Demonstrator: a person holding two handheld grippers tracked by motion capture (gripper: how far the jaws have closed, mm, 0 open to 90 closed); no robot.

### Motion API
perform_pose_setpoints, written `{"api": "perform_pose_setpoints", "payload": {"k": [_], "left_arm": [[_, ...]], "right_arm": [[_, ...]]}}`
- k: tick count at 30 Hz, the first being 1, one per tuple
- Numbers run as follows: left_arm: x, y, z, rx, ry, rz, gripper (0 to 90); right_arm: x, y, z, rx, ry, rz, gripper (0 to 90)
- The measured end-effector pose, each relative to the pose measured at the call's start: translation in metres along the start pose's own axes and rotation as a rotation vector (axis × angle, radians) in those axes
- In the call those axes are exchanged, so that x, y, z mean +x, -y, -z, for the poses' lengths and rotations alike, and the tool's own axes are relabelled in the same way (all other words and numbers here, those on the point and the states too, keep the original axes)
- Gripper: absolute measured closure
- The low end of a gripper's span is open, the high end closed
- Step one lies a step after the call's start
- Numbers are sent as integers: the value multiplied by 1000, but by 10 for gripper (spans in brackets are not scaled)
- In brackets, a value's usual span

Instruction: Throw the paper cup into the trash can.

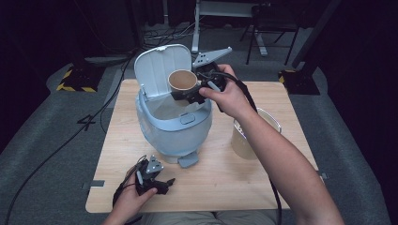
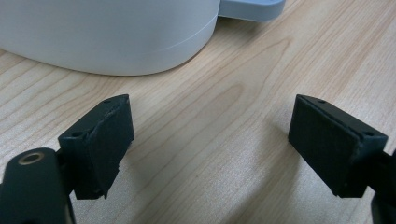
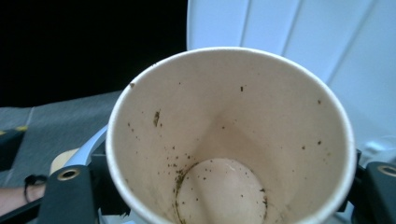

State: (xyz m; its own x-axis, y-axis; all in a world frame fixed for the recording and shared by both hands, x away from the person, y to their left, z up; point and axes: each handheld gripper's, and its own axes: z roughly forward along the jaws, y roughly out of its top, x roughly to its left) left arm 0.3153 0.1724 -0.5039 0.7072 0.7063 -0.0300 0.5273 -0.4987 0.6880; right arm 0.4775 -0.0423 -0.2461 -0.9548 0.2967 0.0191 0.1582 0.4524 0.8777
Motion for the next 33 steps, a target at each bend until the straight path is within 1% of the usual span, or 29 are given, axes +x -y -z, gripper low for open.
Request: {"api": "perform_pose_setpoints", "payload": {"k": [2,3,4,6,7,8,9,10,11,12,13,14,16,17,18,20,24,27,30,33], "left_arm": [[0,0,0,-1,0,0,148],[0,0,0,0,3,1,148],[0,0,0,-1,1,-1,148],[0,0,0,0,1,0,148],[0,0,0,-1,2,0,147],[0,0,0,0,0,0,147],[0,0,0,1,1,0,147],[0,0,0,0,0,-1,148],[0,0,0,1,0,-2,148],[0,0,0,0,3,0,148],[0,0,0,0,-1,-1,148],[0,0,0,1,2,0,148],[0,0,0,0,0,-1,148],[0,0,0,1,0,0,147],[0,0,0,1,1,0,147],[0,0,0,1,3,1,148],[0,0,0,1,1,0,148],[0,0,0,0,1,-1,147],[1,1,1,3,3,-3,150],[3,2,3,3,6,-18,154]], "right_arm": [[1,1,-5,26,-9,4,250],[1,2,-10,51,-35,1,247],[1,2,-10,51,-35,1,247],[3,4,-15,81,-49,10,239],[3,5,-17,88,-47,21,216],[5,6,-20,101,-44,35,140],[5,6,-20,101,-44,35,140],[6,6,-21,104,-58,37,172],[7,6,-21,99,-63,36,170],[8,6,-21,98,-62,35,150],[9,5,-20,94,-55,46,166],[10,5,-20,90,-55,52,158],[11,4,-16,79,-67,55,158],[11,4,-15,78,-65,58,157],[12,4,-11,71,-55,60,158],[12,4,-9,65,-54,56,158],[12,4,1,45,-30,53,161],[15,6,11,27,-13,51,196],[17,9,25,6,-10,38,203],[17,12,41,-20,5,36,209]]}}
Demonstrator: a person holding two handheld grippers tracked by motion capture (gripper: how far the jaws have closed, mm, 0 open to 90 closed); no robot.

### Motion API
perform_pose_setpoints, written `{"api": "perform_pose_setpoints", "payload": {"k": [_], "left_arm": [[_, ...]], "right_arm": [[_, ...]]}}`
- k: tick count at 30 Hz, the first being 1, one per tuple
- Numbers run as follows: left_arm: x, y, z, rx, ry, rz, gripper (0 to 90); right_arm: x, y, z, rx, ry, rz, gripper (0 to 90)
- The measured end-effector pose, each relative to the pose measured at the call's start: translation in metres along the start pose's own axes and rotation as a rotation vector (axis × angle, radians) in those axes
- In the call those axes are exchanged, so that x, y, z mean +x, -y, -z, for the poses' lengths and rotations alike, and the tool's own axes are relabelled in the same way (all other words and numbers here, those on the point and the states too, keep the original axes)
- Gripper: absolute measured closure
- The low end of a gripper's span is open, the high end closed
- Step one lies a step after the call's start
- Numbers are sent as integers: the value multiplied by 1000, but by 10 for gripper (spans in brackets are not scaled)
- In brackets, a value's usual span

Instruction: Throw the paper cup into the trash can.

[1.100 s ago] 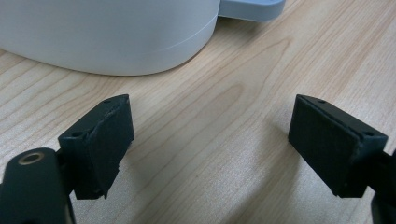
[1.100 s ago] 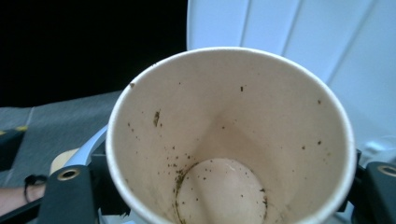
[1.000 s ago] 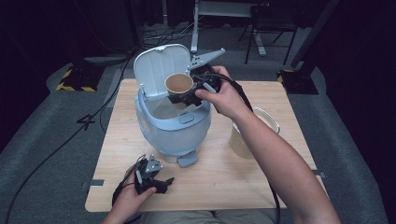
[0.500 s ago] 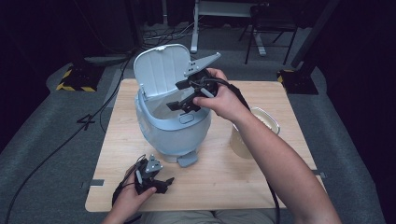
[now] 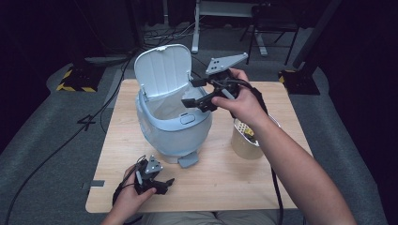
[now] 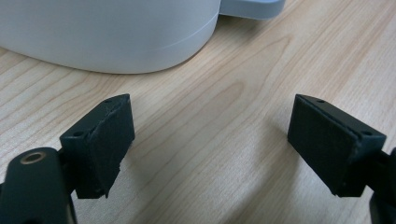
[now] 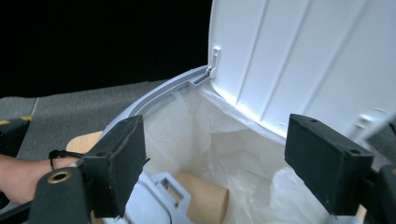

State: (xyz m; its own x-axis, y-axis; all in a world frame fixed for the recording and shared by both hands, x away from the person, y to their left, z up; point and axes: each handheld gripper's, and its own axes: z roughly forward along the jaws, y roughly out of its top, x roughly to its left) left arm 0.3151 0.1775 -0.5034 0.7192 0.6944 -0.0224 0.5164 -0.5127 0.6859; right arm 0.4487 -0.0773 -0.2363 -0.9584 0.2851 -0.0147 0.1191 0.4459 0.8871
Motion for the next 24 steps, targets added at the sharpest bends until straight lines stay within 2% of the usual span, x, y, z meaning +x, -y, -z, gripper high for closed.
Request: {"api": "perform_pose_setpoints", "payload": {"k": [4,9,10,11,19,24], "left_arm": [[5,4,4,-2,4,-7,154],[10,8,8,2,-3,6,153],[11,8,8,5,-1,3,153],[12,8,9,3,2,3,153],[16,7,8,11,6,0,151],[16,8,8,-1,3,2,151]], "right_arm": [[0,5,22,-23,33,-8,207],[1,14,45,-13,61,-5,208],[2,19,56,6,82,-5,220],[2,19,56,6,82,-5,220],[11,58,101,15,168,-13,239],[15,80,125,27,195,-27,238]]}}
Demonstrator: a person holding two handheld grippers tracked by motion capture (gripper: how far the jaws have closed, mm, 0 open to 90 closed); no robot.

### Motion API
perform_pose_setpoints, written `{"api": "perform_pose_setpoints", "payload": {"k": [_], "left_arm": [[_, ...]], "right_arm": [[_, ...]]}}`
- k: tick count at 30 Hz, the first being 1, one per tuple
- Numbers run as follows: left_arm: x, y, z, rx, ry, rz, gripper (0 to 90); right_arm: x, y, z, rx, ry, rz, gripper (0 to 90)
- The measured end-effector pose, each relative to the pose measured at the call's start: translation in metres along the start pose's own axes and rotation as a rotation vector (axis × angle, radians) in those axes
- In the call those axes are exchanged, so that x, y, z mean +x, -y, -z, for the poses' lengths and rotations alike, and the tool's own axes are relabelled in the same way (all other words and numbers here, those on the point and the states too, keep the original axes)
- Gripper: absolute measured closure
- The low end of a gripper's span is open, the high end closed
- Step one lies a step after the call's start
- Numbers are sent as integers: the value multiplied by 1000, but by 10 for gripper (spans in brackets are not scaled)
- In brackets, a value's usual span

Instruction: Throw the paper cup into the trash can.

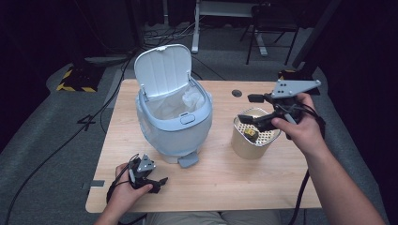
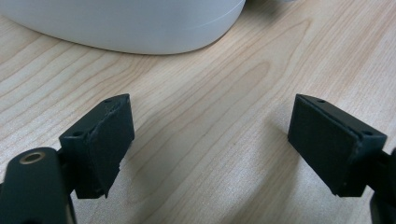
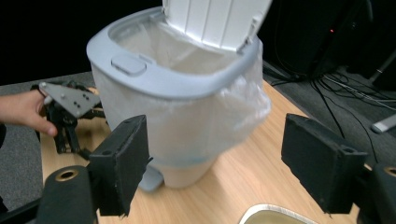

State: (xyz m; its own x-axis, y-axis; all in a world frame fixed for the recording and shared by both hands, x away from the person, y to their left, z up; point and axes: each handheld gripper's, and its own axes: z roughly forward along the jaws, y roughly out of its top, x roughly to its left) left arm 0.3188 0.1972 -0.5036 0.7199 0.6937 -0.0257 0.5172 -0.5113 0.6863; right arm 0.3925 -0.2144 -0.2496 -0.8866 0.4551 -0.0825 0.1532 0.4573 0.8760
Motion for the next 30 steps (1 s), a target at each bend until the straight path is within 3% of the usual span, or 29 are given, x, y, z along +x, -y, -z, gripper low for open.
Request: {"api": "perform_pose_setpoints", "payload": {"k": [1,8,14,18,26,30], "left_arm": [[0,0,0,0,0,0,152],[-1,0,0,-1,-6,3,152],[-1,0,0,-1,-6,3,151],[-1,0,0,-1,-6,3,152],[-2,0,-1,-3,-11,11,150],[-2,-1,-1,-3,-11,11,150]], "right_arm": [[1,12,9,3,11,-8,238],[5,43,26,17,34,-25,237],[8,74,35,36,60,-49,234],[12,99,41,46,102,-72,232],[21,152,30,57,106,-145,233],[26,175,30,45,149,-180,235]]}}
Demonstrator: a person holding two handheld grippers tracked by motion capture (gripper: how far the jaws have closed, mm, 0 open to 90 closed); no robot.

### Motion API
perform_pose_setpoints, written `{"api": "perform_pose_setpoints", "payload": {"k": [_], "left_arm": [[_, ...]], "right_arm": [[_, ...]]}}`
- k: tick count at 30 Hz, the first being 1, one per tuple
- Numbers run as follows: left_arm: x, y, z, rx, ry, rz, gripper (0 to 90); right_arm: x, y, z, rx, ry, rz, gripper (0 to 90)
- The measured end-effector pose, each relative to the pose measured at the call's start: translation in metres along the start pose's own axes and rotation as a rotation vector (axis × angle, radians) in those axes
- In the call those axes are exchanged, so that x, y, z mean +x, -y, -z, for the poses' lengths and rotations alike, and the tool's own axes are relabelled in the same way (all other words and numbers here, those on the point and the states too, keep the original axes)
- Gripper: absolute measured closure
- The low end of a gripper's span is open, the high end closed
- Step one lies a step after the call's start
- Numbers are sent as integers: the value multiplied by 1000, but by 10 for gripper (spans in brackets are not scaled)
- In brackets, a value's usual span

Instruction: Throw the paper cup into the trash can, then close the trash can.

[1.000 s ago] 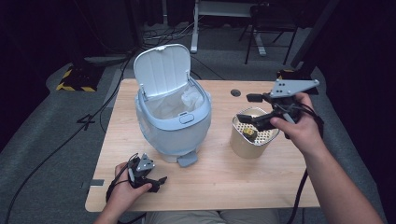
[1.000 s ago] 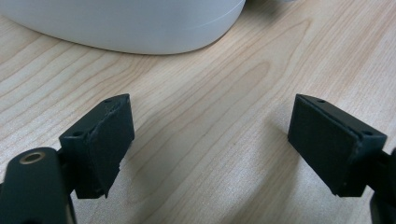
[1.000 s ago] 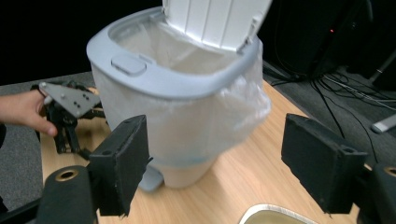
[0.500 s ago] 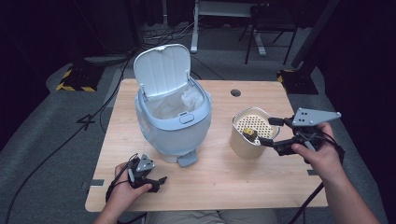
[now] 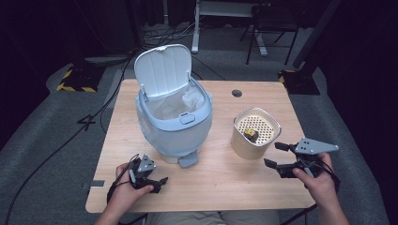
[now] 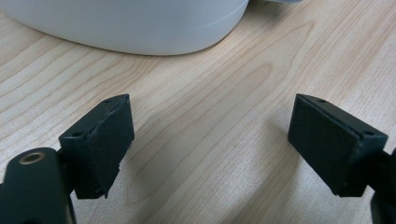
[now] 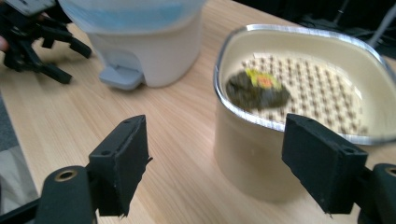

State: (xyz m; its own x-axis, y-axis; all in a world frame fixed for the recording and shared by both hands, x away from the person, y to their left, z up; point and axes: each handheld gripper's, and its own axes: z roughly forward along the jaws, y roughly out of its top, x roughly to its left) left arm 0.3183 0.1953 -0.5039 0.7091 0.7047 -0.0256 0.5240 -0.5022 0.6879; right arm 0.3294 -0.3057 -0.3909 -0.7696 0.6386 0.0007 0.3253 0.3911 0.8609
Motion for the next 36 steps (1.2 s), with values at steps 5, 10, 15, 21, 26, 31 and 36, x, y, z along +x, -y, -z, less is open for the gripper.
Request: {"api": "perform_pose_setpoints", "payload": {"k": [5,10,15,21,26,31,36], "left_arm": [[0,0,0,0,0,-1,150],[0,0,0,0,0,0,150],[1,-1,-1,2,-1,-1,150],[0,-1,-1,-1,-4,0,151],[-2,-1,3,0,3,-21,191],[-1,-5,16,-53,-6,-13,210],[0,-13,31,-96,-6,-10,222]], "right_arm": [[-3,28,-16,76,1,-16,230],[-12,51,-31,137,4,-21,218],[-18,66,-39,175,23,-31,203],[-22,78,-47,212,53,-24,199],[-22,82,-52,228,79,-10,192],[-24,90,-60,234,85,-27,179],[-27,94,-63,212,86,-61,150]]}}
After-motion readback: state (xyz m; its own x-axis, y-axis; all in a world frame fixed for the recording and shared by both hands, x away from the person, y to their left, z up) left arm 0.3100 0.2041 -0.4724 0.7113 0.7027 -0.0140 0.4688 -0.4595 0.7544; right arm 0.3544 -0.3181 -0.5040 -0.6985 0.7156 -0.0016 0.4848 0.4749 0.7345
